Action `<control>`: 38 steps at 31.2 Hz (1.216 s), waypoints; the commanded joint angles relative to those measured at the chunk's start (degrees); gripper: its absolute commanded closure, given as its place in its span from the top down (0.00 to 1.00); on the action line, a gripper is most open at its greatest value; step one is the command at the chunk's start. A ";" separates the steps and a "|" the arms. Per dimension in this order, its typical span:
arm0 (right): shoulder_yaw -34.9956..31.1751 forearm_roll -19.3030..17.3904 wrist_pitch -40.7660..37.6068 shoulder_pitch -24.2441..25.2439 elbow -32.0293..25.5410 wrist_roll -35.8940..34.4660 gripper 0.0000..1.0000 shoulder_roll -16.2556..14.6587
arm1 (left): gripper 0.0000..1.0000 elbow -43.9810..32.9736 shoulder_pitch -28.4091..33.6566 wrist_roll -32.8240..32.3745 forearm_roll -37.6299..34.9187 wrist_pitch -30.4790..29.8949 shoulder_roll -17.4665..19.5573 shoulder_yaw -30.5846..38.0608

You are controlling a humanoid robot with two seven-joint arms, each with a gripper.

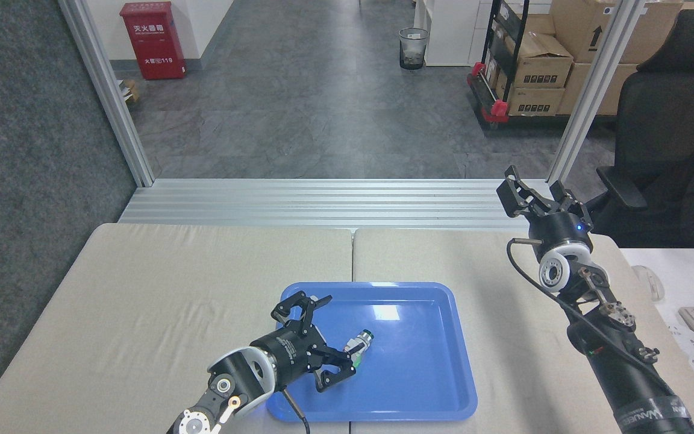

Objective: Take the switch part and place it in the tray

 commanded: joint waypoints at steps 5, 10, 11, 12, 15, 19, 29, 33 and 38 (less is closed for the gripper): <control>0.00 0.00 0.00 0.00 0.00 0.02 0.99 0.00 | 0.95 3.98 -15.90 -0.10 21.42 1.81 0.54 28.37; 0.00 0.00 0.00 0.00 0.00 0.02 0.99 -0.08 | 0.94 15.84 -19.51 2.08 18.97 15.58 5.01 30.05; 0.00 0.00 0.00 0.00 0.00 -0.06 0.99 -0.09 | 0.94 17.43 -19.43 3.49 18.35 18.66 5.72 29.53; 0.00 0.00 0.00 0.00 0.00 0.02 0.99 0.00 | 0.94 18.49 -19.34 4.63 17.82 21.04 5.99 29.27; 0.00 0.00 0.00 0.00 0.00 0.02 0.99 0.00 | 0.94 21.48 -18.64 7.10 16.24 26.24 5.46 28.91; 0.00 0.00 0.00 0.00 0.00 0.02 0.99 0.00 | 0.93 21.40 -15.48 7.72 15.88 28.18 5.46 27.25; 0.00 0.00 0.00 0.00 0.00 -0.06 0.99 0.00 | 0.94 20.70 -15.47 7.72 13.78 30.46 1.77 26.45; 0.00 0.00 0.00 0.00 0.00 0.02 0.99 0.00 | 0.94 20.70 -15.74 7.72 13.07 30.82 1.42 26.19; 0.00 0.00 0.00 0.00 0.00 0.02 0.99 0.00 | 0.97 20.52 -15.73 7.89 13.16 30.12 1.24 25.93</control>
